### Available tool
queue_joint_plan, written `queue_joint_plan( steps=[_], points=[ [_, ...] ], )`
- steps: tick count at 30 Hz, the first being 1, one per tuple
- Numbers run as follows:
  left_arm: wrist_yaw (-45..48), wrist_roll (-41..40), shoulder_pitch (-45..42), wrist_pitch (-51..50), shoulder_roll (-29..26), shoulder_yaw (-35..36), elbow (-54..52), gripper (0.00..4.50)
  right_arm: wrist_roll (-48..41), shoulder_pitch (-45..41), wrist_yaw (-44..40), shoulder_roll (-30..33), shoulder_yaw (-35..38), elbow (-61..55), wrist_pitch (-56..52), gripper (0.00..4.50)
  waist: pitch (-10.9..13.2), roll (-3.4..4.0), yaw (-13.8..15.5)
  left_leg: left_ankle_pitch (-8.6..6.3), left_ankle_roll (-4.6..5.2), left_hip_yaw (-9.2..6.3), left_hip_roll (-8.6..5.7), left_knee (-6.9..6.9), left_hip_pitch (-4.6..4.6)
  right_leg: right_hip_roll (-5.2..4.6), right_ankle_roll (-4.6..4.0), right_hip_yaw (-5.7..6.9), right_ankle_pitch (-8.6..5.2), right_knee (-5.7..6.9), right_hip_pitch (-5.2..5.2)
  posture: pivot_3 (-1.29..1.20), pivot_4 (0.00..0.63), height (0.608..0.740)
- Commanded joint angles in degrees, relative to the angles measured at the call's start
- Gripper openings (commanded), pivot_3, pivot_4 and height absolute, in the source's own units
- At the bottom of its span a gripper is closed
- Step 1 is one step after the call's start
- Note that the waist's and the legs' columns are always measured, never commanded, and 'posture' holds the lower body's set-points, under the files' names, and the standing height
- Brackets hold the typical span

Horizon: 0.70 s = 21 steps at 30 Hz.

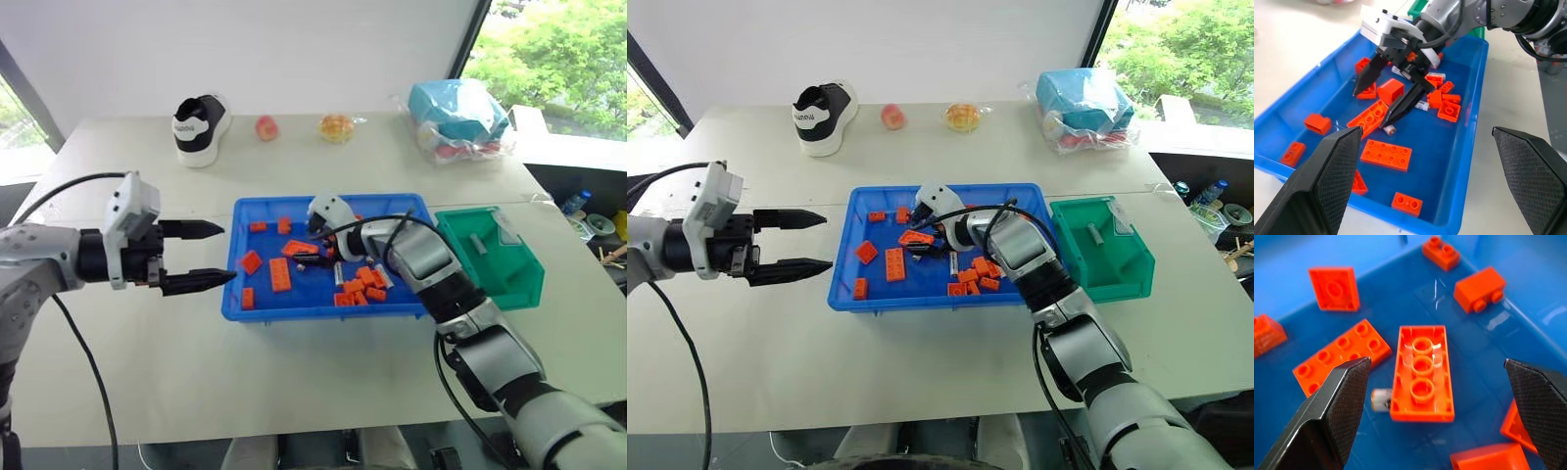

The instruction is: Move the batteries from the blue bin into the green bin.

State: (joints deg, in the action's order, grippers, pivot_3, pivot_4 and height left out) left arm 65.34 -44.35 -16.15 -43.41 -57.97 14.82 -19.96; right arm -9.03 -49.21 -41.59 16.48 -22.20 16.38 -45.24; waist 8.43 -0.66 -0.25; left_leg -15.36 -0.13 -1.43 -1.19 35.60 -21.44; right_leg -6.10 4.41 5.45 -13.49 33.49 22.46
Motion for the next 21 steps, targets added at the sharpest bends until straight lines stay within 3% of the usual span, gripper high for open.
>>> queue_joint_plan(
  steps=[1, 2, 5, 10, 16, 21],
  points=[
    [0.01, -0.27, -0.32, 0.89, -0.44, 0.95, -1.23, 4.46, 1.03, -0.19, -0.42, -0.78, 0.29, -0.46, 1.83, 4.49, 0.0, -0.01, -0.3, 0.0, 0.0, -0.01, 0.0, 0.0, 0.01, 0.0, 0.0, 0.0, 0.0, 0.0, 0.0, 0.0, 0.15, 0.727],
    [-0.12, -0.21, -0.41, 0.91, -0.38, 0.88, -1.19, 4.46, 1.36, -0.16, -0.19, -1.08, 0.41, 0.15, 2.23, 4.49, 0.0, 0.0, -0.42, 0.0, 0.0, -0.02, 0.0, 0.0, 0.01, 0.01, 0.0, 0.0, 0.0, 0.0, -0.01, 0.0, 0.15, 0.727],
    [-0.79, -0.3, -0.68, 0.74, -0.03, 0.53, -1.62, 4.5, 1.82, -0.25, 0.0, -1.97, 1.0, 1.65, 3.08, 3.62, 0.0, 0.0, -0.52, 0.0, 0.0, -0.02, 0.01, -0.01, 0.02, 0.02, 0.01, 0.0, 0.0, 0.03, -0.01, 0.0, 0.15, 0.727],
    [-1.08, -0.45, -0.72, 0.7, 0.09, 0.36, -1.73, 4.5, 2.58, 0.32, -0.77, -2.2, 0.71, 1.77, 3.59, 1.16, 0.0, 0.0, -0.44, 0.01, -0.02, -0.02, 0.01, 0.01, 0.02, 0.02, 0.02, -0.01, 0.01, 0.06, -0.01, 0.0, 0.15, 0.727],
    [-1.29, -0.07, -0.91, 0.94, 0.07, 0.19, -1.07, 4.5, 1.29, 0.82, -2.46, -0.77, 1.99, -1.88, 1.87, 1.16, 0.0, 0.0, -0.48, 0.01, -0.02, -0.03, 0.01, 0.0, 0.04, 0.02, 0.02, -0.01, 0.01, 0.06, -0.01, 0.0, 0.15, 0.727],
    [-1.77, -0.02, -0.77, 0.99, 0.29, 0.06, -1.17, 4.5, 2.06, 1.17, -3.25, 4.91, 4.76, -3.31, 2.79, 1.16, 0.01, 0.01, -0.21, 0.01, -0.02, -0.03, 0.0, 0.03, 0.03, 0.01, 0.02, -0.01, 0.0, 0.05, -0.02, 0.0, 0.15, 0.727]
  ],
)
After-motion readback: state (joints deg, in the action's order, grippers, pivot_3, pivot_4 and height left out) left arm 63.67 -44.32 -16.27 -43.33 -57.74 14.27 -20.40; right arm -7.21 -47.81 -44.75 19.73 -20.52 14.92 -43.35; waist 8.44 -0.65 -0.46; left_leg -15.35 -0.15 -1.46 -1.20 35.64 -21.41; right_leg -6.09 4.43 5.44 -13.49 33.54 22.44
